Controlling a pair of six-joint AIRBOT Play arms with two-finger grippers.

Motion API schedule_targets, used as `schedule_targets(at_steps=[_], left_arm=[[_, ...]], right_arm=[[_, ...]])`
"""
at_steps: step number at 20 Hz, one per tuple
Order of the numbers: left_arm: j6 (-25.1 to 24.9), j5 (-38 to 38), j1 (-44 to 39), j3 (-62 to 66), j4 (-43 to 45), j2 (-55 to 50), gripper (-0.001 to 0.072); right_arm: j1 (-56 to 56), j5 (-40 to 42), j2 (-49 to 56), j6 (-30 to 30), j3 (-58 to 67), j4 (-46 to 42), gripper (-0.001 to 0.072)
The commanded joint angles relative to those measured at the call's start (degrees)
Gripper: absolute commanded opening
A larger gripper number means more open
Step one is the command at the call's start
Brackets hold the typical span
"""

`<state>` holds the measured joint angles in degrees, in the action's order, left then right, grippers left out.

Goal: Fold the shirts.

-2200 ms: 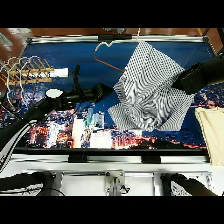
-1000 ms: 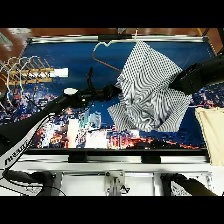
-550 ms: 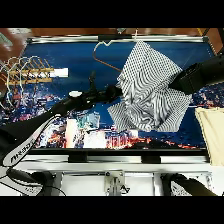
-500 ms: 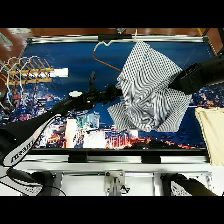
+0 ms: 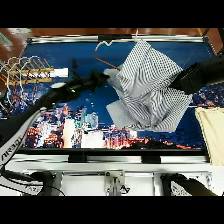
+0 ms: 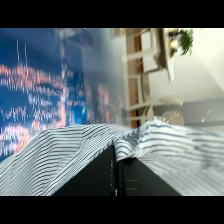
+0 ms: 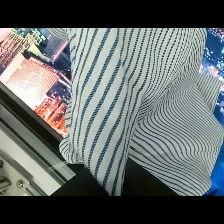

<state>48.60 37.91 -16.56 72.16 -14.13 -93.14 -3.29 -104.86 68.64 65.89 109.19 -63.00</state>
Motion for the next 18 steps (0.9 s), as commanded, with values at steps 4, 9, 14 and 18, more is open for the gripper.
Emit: schedule_targets(at_steps=[4, 9, 14, 18], left_arm=[[2.69, 4.28, 9.97, 5.38, 0.13, 1.88, 0.006], [3.61, 6.19, 12.33, 9.18, 0.15, 1.88, 0.0059], [3.52, 11.26, 14.84, 9.27, 0.37, 1.88, 0.006], [1.01, 18.34, 15.96, 9.25, 0.39, 1.88, 0.006]], right_arm=[[-0.02, 3.28, 0.0, -1.75, 0.02, 5.7, 0.008], [-0.02, 3.3, 0.0, -1.73, 0.02, 4.22, 0.008], [-0.02, 3.56, 0.0, -2.01, 0.02, -0.2, 0.008], [-0.02, 5.77, 0.0, -3.65, 0.02, -3.98, 0.008]])
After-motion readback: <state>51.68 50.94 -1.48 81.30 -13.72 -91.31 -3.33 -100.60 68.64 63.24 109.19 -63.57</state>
